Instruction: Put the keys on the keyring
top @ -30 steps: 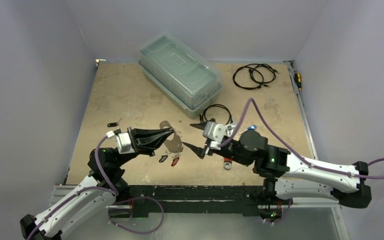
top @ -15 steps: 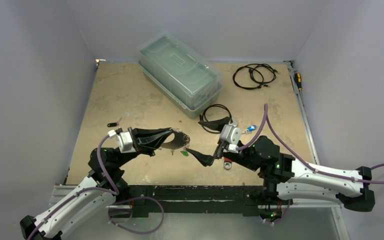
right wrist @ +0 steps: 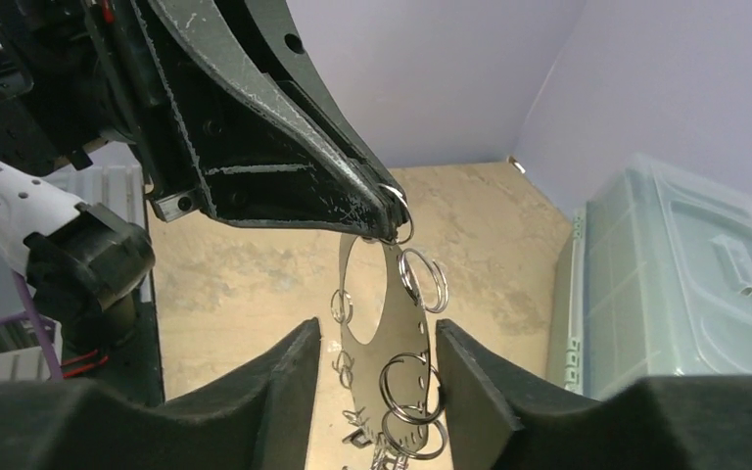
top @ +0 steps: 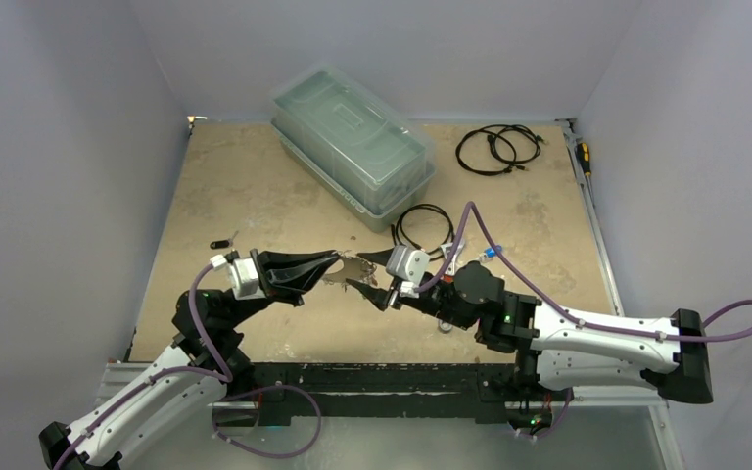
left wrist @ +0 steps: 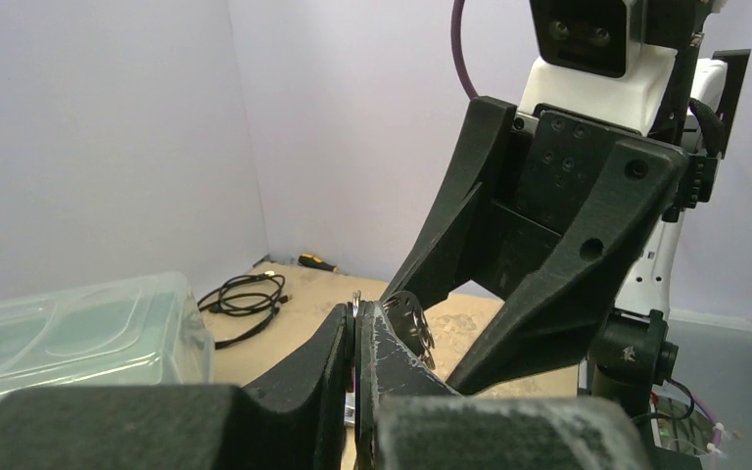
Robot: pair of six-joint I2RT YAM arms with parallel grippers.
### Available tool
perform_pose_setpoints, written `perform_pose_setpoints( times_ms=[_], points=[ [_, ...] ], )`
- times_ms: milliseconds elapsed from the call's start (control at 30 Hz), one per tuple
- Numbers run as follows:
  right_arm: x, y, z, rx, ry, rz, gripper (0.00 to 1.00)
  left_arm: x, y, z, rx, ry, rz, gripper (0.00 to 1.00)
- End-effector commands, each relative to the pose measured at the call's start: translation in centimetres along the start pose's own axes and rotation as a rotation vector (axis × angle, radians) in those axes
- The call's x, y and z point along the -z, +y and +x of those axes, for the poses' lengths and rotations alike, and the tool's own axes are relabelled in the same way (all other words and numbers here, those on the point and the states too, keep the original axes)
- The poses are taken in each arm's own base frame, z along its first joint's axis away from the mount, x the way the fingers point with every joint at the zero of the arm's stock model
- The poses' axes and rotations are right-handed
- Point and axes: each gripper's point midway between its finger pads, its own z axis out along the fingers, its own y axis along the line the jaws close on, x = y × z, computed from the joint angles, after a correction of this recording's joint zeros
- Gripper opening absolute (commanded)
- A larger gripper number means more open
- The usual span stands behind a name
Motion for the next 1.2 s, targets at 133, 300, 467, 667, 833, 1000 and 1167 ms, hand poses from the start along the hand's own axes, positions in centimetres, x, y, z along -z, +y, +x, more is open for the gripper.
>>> perform_pose_setpoints(
  times_ms=[133,300,467,667,833,1000,1167],
  points=[
    [-0.9,-0.7,-4.7,-0.025,-0.137,0.017,0.27,-0.4,-0.4,-3.2,-0.007,-0.111,0.015,0.00],
    [-1.4,-0.7,-4.5,-0.016,-0.123,0.024,0.00,-0.4,-0.4,-3.4,0.008,-0.122,0.008,0.00],
    [-1.3,-1.1,-4.8,-0.009,-0.116,0.039,0.00,-0.5,-0.3,-3.3,0.005,-0.103,0.006,0.00],
    [-0.7,-1.8,-6.1,-0.006,-0.116,0.056,0.00,-0.5,0.1,-2.9,-0.011,-0.047,-0.018,0.00],
    [-0.8,-2.2,-6.2,0.001,-0.075,0.068,0.00,-0.5,0.9,-2.6,-0.037,0.021,-0.057,0.00],
    [-1.2,-2.5,-6.2,0.008,-0.030,0.078,0.00,-0.7,1.4,-2.3,-0.056,0.083,-0.076,0.00],
    [-1.6,-3.0,-6.2,-0.016,0.004,0.110,0.00,-0.8,1.7,-2.2,-0.068,0.100,-0.085,0.00]
  ],
)
